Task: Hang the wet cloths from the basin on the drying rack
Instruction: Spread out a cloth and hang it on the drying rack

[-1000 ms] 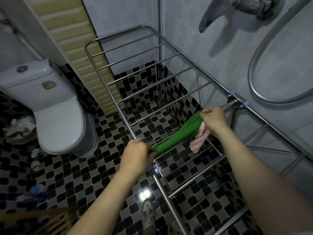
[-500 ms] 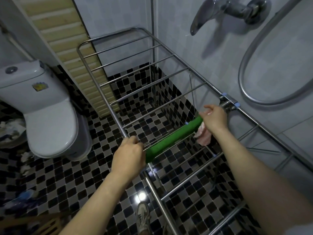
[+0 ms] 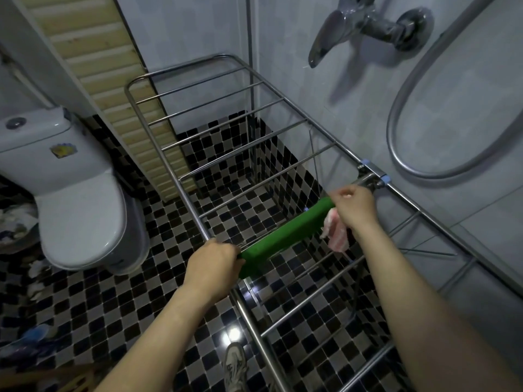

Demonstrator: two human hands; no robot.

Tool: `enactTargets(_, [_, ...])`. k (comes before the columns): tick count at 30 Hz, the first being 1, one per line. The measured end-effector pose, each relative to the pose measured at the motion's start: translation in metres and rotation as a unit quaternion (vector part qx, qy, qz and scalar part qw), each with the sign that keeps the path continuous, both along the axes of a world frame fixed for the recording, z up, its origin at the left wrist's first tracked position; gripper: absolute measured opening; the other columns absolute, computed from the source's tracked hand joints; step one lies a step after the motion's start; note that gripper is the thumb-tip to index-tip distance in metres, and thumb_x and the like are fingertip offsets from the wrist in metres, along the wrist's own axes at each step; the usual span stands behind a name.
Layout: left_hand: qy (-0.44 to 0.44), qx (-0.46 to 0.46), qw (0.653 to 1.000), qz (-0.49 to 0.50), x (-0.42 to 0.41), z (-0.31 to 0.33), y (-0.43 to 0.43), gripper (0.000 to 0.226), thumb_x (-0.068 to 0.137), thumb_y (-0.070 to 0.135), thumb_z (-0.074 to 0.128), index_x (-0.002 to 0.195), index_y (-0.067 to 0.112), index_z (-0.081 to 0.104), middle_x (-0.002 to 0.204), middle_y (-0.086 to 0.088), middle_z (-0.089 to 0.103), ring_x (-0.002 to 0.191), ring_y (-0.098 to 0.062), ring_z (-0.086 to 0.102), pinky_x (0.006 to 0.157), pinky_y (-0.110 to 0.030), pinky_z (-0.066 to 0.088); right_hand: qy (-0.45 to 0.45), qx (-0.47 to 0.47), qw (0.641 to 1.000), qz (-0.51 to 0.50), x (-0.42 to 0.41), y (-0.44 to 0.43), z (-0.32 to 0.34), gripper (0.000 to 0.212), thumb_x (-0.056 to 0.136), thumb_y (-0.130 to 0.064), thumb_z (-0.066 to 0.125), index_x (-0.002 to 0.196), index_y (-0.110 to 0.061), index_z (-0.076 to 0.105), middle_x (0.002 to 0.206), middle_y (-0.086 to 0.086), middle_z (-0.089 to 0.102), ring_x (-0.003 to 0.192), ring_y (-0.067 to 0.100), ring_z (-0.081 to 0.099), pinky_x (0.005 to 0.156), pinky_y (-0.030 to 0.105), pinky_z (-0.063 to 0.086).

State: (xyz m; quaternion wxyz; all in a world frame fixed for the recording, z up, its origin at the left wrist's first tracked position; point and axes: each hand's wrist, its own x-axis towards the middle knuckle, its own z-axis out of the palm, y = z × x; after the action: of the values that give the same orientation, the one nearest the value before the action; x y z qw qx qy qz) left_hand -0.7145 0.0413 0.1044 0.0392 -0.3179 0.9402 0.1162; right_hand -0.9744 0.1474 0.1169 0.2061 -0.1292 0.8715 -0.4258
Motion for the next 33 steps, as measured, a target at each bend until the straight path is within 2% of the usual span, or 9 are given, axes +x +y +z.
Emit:
enactTargets(3, [0.102,0.077,0.992,0.024,-0.007,0.019,0.013,0.026,0.096,0.036,0.052,0.118,0.029,0.063,0.102,0.013,0.062,0.094,-0.004,0.05,0.082,-0.022,0.048,-0.199,-0.146,0.969,0.02,0.006,0.021,0.027,0.006,0.091,-0.016,0.062,0.093,-0.011,0.064,0.103,0.013,0.065,0.083,0.021,0.065,0.07,0.032,0.054])
enactTargets(6, [0.233,0.266,0.931,0.089,-0.025,0.041,0.032,0.027,0.093,0.034,0.058,0.119,0.029,0.065,0.102,0.021,0.061,0.094,0.003,0.058,0.085,-0.024,0.054,-0.352,-0.269,0.894,0.063,0.02,0.038,0.05,0.018,0.09,-0.006,0.058,0.107,-0.001,0.062,0.096,0.014,0.064,0.069,0.015,0.066,0.061,0.024,0.057])
enactTargets(11, [0.287,0.401,0.868,0.062,-0.052,0.059,0.056,0.036,0.089,0.036,0.062,0.124,0.027,0.058,0.112,0.021,0.059,0.099,0.01,0.056,0.084,-0.009,0.046,-0.409,-0.325,0.845,0.114,0.043,0.053,0.07,0.03,0.09,0.004,0.054,0.119,0.005,0.058,0.093,0.018,0.068,0.07,0.016,0.067,0.059,0.023,0.058])
enactTargets(14, [0.333,0.437,0.831,0.086,-0.052,0.067,0.061,0.013,0.092,0.027,0.059,0.098,0.019,0.067,0.094,0.003,0.07,0.083,-0.006,0.067,0.07,-0.016,0.054,-0.41,-0.328,0.84,0.136,0.054,0.057,0.075,0.029,0.09,0.002,0.054,0.118,0.003,0.06,0.093,0.017,0.068,0.069,0.016,0.064,0.058,0.022,0.056])
enactTargets(17, [0.368,0.457,0.802,0.114,-0.041,0.078,0.061,0.02,0.096,0.029,0.053,0.094,0.015,0.068,0.087,-0.007,0.068,0.071,-0.024,0.066,0.06,-0.034,0.055,-0.37,-0.296,0.862,0.178,0.058,0.061,0.08,0.033,0.086,-0.017,0.061,0.116,-0.004,0.064,0.09,0.012,0.064,0.064,0.012,0.058,0.053,0.021,0.049])
enactTargets(23, [0.355,0.366,0.86,0.007,-0.03,0.111,0.045,0.02,0.096,0.027,0.054,0.108,0.023,0.07,0.102,0.006,0.071,0.096,-0.009,0.066,0.082,-0.029,0.056,-0.186,-0.102,0.9,0.38,0.064,0.053,0.111,0.018,0.081,-0.024,0.071,0.098,-0.018,0.074,0.082,0.002,0.069,0.066,0.012,0.056,0.054,0.019,0.042])
enactTargets(26, [0.333,0.33,0.883,-0.007,-0.024,0.128,0.033,0.023,0.092,0.032,0.06,0.113,0.028,0.068,0.106,0.013,0.07,0.096,0.001,0.064,0.083,-0.021,0.055,-0.144,-0.13,0.916,0.351,0.068,0.035,0.121,0.005,0.084,-0.015,0.069,0.087,-0.017,0.072,0.084,0.004,0.065,0.072,0.015,0.057,0.059,0.023,0.046])
enactTargets(29, [0.273,0.301,0.914,0.017,-0.014,0.135,0.005,0.03,0.085,0.03,0.071,0.114,0.03,0.065,0.107,0.012,0.068,0.098,-0.004,0.065,0.086,-0.032,0.056,-0.126,-0.175,0.924,0.316,0.073,0.013,0.126,0.007,0.087,-0.007,0.065,0.089,-0.013,0.069,0.094,0.008,0.068,0.084,0.016,0.067,0.073,0.029,0.058])
enactTargets(33, [0.197,0.25,0.946,0.065,0.004,0.127,-0.032,0.012,0.087,0.024,0.069,0.099,0.024,0.068,0.095,0.009,0.069,0.092,-0.01,0.065,0.081,-0.038,0.056,-0.047,-0.225,0.942,0.243,0.074,-0.016,0.125,0.018,0.09,0.0,0.061,0.085,-0.017,0.066,0.091,0.005,0.068,0.084,0.014,0.069,0.07,0.02,0.058])
